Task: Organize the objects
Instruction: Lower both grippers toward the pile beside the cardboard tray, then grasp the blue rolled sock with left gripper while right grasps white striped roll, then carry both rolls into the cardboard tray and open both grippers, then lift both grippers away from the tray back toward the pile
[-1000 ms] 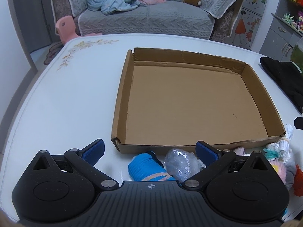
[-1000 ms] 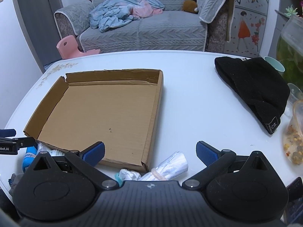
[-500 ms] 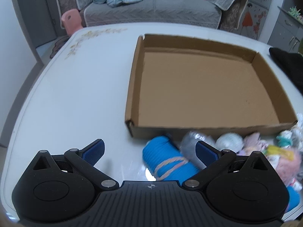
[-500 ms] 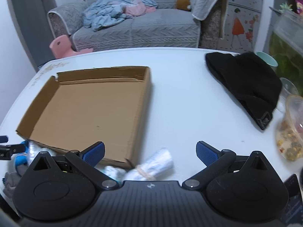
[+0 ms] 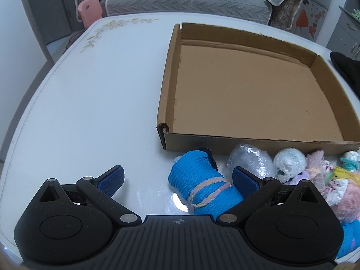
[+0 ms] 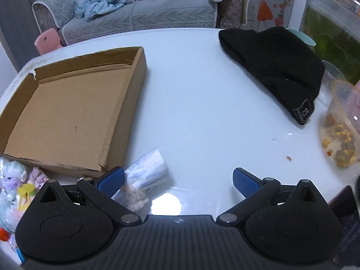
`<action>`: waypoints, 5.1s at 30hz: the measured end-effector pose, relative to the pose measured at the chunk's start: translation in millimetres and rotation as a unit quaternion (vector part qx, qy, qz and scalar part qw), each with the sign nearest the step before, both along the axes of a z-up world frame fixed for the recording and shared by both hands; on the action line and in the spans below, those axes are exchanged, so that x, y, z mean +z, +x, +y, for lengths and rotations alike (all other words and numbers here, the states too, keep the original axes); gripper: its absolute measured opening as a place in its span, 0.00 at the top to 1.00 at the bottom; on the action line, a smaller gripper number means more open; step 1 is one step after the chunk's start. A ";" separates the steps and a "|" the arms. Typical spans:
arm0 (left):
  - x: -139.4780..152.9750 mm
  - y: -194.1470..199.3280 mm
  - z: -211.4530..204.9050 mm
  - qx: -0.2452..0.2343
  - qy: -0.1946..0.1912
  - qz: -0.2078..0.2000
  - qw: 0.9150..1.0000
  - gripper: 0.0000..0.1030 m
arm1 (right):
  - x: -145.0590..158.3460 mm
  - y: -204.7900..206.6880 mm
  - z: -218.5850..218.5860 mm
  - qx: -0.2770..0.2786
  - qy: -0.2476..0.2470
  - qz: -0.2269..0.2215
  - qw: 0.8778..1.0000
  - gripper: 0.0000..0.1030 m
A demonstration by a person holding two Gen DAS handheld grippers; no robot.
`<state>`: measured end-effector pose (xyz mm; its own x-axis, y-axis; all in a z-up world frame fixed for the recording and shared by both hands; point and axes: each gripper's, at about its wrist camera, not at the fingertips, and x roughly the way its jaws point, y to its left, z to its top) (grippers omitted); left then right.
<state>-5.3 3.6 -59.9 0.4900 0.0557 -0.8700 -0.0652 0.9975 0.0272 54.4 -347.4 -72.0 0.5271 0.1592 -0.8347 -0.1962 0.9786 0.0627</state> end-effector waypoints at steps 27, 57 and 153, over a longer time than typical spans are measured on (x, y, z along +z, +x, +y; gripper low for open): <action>-4.0 -9.3 -16.1 -0.025 -0.045 -0.010 0.999 0.53 | -3.9 -15.0 7.5 0.020 0.027 0.002 0.999 0.42; -2.6 -14.0 -10.3 -0.036 -0.050 -0.030 0.998 0.53 | -13.0 -3.3 3.9 0.048 0.002 -0.014 0.999 0.67; 33.5 129.3 -26.5 -0.160 0.050 -0.065 0.984 0.17 | 48.7 110.4 215.2 0.269 0.042 -0.010 0.962 0.51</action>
